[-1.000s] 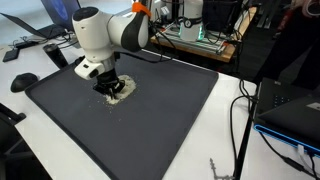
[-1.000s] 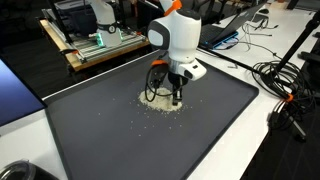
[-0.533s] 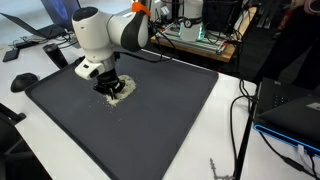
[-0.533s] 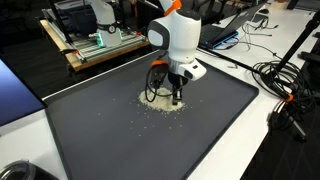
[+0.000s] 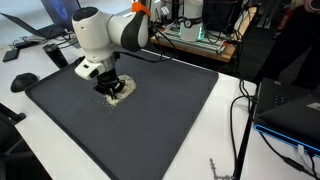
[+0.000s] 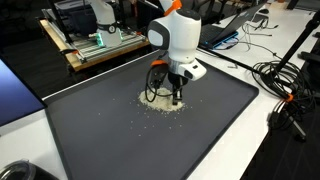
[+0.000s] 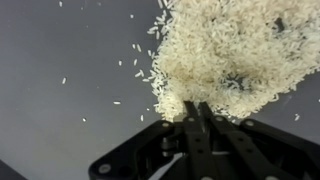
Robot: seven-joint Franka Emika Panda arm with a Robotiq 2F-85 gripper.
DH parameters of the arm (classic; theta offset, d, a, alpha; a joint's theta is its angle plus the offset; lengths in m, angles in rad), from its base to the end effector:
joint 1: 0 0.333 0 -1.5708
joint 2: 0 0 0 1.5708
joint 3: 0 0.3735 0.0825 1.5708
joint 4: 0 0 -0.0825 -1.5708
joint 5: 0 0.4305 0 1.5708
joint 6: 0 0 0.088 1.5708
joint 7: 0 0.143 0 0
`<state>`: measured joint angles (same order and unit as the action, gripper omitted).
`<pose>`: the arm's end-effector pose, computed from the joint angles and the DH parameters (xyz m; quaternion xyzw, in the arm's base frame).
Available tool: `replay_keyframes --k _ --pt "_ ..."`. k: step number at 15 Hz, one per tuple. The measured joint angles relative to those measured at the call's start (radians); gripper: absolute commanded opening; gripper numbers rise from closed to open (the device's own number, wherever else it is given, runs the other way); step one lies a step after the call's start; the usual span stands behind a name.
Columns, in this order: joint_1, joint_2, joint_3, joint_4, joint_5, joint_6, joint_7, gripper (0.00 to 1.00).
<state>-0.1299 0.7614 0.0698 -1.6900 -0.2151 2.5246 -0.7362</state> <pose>0.7520 -0.0524 0.1320 0.9145 0.4006 0.0194 0.0535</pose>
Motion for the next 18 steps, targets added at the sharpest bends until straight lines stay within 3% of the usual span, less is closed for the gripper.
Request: replay_keyframes --k 1,2,3,5,13,18 --pt "0.000 0.000 0.000 0.000 0.000 0.000 0.000 0.08" --pt "0.000 0.000 0.000 0.000 0.000 0.000 0.000 0.33" --pt "0.000 0.000 0.000 0.000 0.000 0.000 0.000 0.34" --pt "-0.001 -0.005 0.001 0.001 0.004 -0.001 0.000 0.44" --pt "-0.015 -0.075 0.005 0.000 0.060 -0.047 0.011 1.00" --pt "0.010 -0.105 -0.013 -0.001 0.057 -0.065 0.135 1.00"
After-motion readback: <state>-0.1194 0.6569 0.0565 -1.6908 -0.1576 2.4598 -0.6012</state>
